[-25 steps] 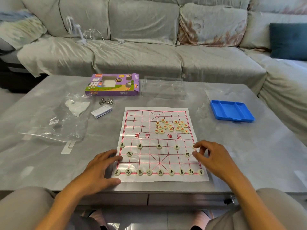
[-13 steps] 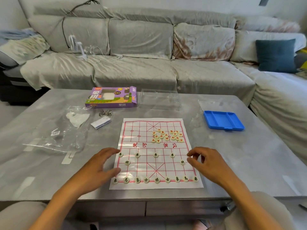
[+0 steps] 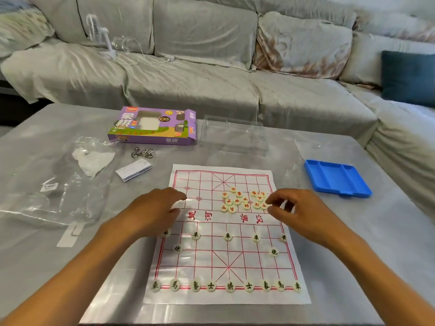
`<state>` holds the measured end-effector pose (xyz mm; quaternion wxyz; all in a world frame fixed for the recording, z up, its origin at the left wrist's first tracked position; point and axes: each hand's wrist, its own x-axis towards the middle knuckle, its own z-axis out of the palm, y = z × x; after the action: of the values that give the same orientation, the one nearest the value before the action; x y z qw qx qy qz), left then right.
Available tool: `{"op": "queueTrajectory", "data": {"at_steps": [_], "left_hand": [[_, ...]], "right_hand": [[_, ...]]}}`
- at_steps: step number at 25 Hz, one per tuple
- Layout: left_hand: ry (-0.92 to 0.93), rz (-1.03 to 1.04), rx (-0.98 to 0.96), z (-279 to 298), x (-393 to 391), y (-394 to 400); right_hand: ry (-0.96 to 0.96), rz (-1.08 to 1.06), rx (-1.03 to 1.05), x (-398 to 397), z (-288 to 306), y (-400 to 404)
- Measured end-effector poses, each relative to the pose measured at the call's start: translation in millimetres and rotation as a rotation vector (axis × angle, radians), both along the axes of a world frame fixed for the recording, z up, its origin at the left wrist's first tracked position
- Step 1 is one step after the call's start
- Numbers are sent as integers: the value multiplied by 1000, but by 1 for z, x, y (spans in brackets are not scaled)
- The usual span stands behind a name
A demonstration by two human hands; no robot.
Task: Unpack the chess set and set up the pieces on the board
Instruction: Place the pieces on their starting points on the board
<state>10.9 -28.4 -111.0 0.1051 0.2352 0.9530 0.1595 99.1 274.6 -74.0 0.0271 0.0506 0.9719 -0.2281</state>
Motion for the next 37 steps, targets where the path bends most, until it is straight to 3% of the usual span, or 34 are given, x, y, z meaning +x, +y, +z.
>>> {"op": "queueTrajectory", "data": {"at_steps": [7,14,19,23,37], "left_hand": [[75,-71,-180,-31,-28,4],[136,-143,-245,-31,-30,5],[167,-151,-221,-32,-30,4],[176,-158,-224,-31,-27,7],[170,-152,-241,-26,-24,13]], "right_hand": [[-80,-30,223,-51,-49,6],[-176,-87,157,-62,-70,37],[-26,-6,228,-66,-73,28],[69,213,225,-59,-74,2],[34,102,171,-59,-81,-7]]}}
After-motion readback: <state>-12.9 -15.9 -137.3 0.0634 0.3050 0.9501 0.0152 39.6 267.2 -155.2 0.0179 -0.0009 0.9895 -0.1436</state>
